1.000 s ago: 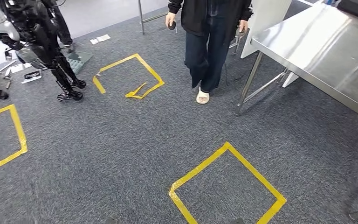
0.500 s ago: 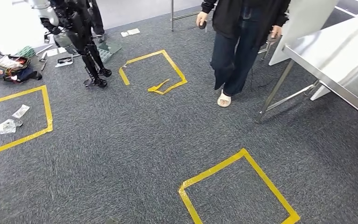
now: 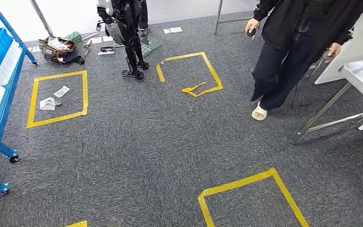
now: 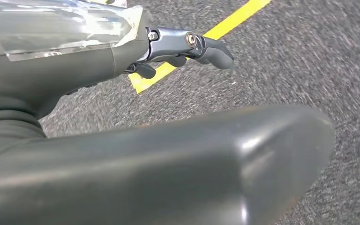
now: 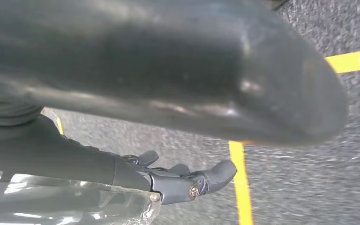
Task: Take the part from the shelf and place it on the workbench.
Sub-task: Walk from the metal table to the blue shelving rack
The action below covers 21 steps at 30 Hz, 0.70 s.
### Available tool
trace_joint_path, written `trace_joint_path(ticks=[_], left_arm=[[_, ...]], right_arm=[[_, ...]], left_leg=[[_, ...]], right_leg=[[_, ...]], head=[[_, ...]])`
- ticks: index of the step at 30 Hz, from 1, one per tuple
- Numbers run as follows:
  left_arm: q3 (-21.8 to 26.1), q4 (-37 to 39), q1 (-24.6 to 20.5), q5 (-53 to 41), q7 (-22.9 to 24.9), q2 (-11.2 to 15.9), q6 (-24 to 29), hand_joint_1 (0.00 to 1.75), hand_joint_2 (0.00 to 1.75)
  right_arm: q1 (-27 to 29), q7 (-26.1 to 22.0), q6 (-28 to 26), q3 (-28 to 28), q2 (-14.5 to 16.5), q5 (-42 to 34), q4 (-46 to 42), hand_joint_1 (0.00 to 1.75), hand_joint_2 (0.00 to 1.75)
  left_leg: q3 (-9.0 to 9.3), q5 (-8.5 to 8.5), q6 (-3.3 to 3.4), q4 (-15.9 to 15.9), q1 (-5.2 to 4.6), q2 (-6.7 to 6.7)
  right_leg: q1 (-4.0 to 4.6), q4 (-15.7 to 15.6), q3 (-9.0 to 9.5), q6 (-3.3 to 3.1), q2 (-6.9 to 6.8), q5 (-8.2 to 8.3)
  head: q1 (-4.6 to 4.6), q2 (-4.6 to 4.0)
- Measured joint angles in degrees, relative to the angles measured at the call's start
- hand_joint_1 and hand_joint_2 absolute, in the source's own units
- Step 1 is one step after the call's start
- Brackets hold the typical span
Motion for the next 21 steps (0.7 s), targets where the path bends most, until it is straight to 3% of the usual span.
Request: trace_joint_path(ticks=[1, 3, 5, 7, 9, 10, 11, 12, 13, 15, 16, 18, 19, 21], left_arm=[[0.0, 0.0, 0.0, 0.0, 0.0, 0.0, 0.0, 0.0, 0.0], [0.0, 0.0, 0.2, 0.0, 0.0, -0.1, 0.0, 0.0, 0.0], [0.0, 0.0, 0.2, 0.1, 0.0, 0.0, 0.0, 0.0, 0.0], [0.0, 0.0, 0.1, 0.2, 0.1, 0.1, 0.1, 0.0, 0.0], [0.0, 0.0, 0.2, 0.3, 0.0, 0.1, 0.1, 0.0, 0.0], [0.0, 0.0, 0.4, 0.4, 0.0, 0.1, 0.1, 0.0, 0.0], [0.0, 0.0, 0.5, 0.5, 0.0, 0.2, 0.1, 0.0, 0.0], [0.1, 0.0, 0.6, 0.6, 0.0, 0.3, 0.1, 0.0, 0.0], [0.1, 0.0, 0.6, 0.7, 0.0, 0.3, 0.1, 0.0, 0.0], [0.1, 0.0, 0.6, 0.6, 0.3, 0.4, 0.0, 0.0, 0.0], [0.1, 0.0, 0.6, 0.3, 0.5, 0.4, 0.0, 0.0, 0.0], [0.0, 0.0, 0.7, -0.4, 1.5, 0.5, -0.1, 0.0, 0.0], [-0.1, 0.0, 0.7, -0.9, 2.1, 0.6, -0.2, 0.0, 0.0], [-0.3, 0.0, 0.6, -1.8, 3.3, 0.8, -0.3, 0.0, 0.0]], right_arm=[[0.0, 0.0, 0.0, 0.0, 0.0, 0.0, 0.0, 0.0, 0.0], [-0.2, 0.2, 0.0, 0.0, 0.0, 0.1, 0.0, 0.0, 0.0], [-0.2, 0.4, 0.0, 0.0, 0.0, 0.3, 0.0, 0.0, 0.0], [0.1, 0.6, 0.0, 0.0, 0.0, 0.4, 0.0, 0.0, 0.0], [0.3, 0.7, 0.0, 0.0, 0.0, 0.5, 0.0, 0.0, 0.0], [0.4, 0.8, 0.0, 0.0, 0.0, 0.5, 0.0, 0.0, 0.0], [0.4, 0.8, 0.0, 0.0, 0.1, 0.6, 0.0, 0.0, 0.0], [0.4, 0.9, 0.0, 0.0, 0.1, 0.7, 0.0, 0.0, 0.0], [0.4, 0.9, -0.1, 0.0, 0.1, 0.8, 0.0, 0.0, 0.0], [0.4, 1.1, -0.3, 0.0, 0.1, 0.8, 0.0, 0.0, 0.0], [0.4, 1.3, -0.5, 0.0, 0.1, 0.7, 0.0, 0.0, 0.0], [0.3, 1.4, -1.2, 0.0, 0.3, 0.2, 0.0, 0.0, 0.0], [0.4, 1.3, -1.5, 0.0, 0.5, -0.1, 0.0, 0.0, 0.0], [0.6, 1.0, -2.1, -0.2, 1.0, -0.6, 0.0, 0.0, 0.0]], left_leg=[[-0.16, 0.16, -0.32, 0.0, 0.0, -0.45], [-0.59, 0.38, -0.98, 0.0, 0.09, -0.91], [-1.77, -1.22, -1.48, 2.1, 0.01, 1.44], [-4.7, -5.03, -1.91, 8.4, 0.06, 4.77], [-7.66, -7.64, -2.47, 14.9, 0.47, 5.95], [-7.89, -7.51, -2.74, 15.7, 0.73, 6.21], [-6.96, -6.41, -3.0, 14.2, 1.01, 6.59], [-4.93, -4.7, -3.22, 10.8, 1.26, 7.34], [-2.63, -3.34, -3.39, 6.7, 1.39, 8.88], [0.51, -1.93, -3.02, 1.3, 1.32, 10.96], [0.89, -2.02, -2.63, 0.5, 1.11, 11.24], [0.78, -1.83, -1.65, 0.5, 0.83, 9.72], [0.74, -1.64, -1.22, 0.3, 0.79, 9.03], [0.67, -1.23, -0.35, 0.1, 0.89, 7.68]], right_leg=[[0.21, -0.5, 0.24, -0.42, 0.16, 0.2], [0.2, -0.8, 0.42, -1.23, -1.09, 0.68], [-0.19, -1.3, 0.49, -2.15, -2.47, 1.18], [-0.21, -1.6, 0.49, -2.75, -4.11, 1.3], [-0.1, -1.6, 0.4, -2.92, -5.94, 1.27], [-0.12, -1.6, 0.36, -2.91, -6.76, 1.26], [-0.2, -1.5, 0.37, -2.84, -7.5, 1.21], [-0.29, -1.5, 0.43, -2.68, -8.16, 1.11], [-0.25, -1.3, 0.54, -2.4, -8.73, 0.93], [0.13, -1.0, 0.54, -1.6, -9.79, 0.4], [0.32, -0.9, 0.68, -1.27, -10.29, 0.19], [0.31, -0.8, 1.01, -0.68, -11.13, -0.08], [0.16, -0.4, 0.95, -0.47, -10.53, -0.47], [-0.18, 3.5, -0.8, -0.48, -7.56, -2.73]], head=[[-0.02, 0.0], [-0.06, 0.0], [-0.2, 0.0], [-0.34, 0.0], [-0.39, 0.0], [-0.42, 0.0], [-0.42, 0.0], [-0.43, 0.0], [-0.46, 0.0], [-0.32, 0.0], [-0.17, 0.0], [0.07, 0.0], [0.09, 0.0], [0.14, 0.0]])
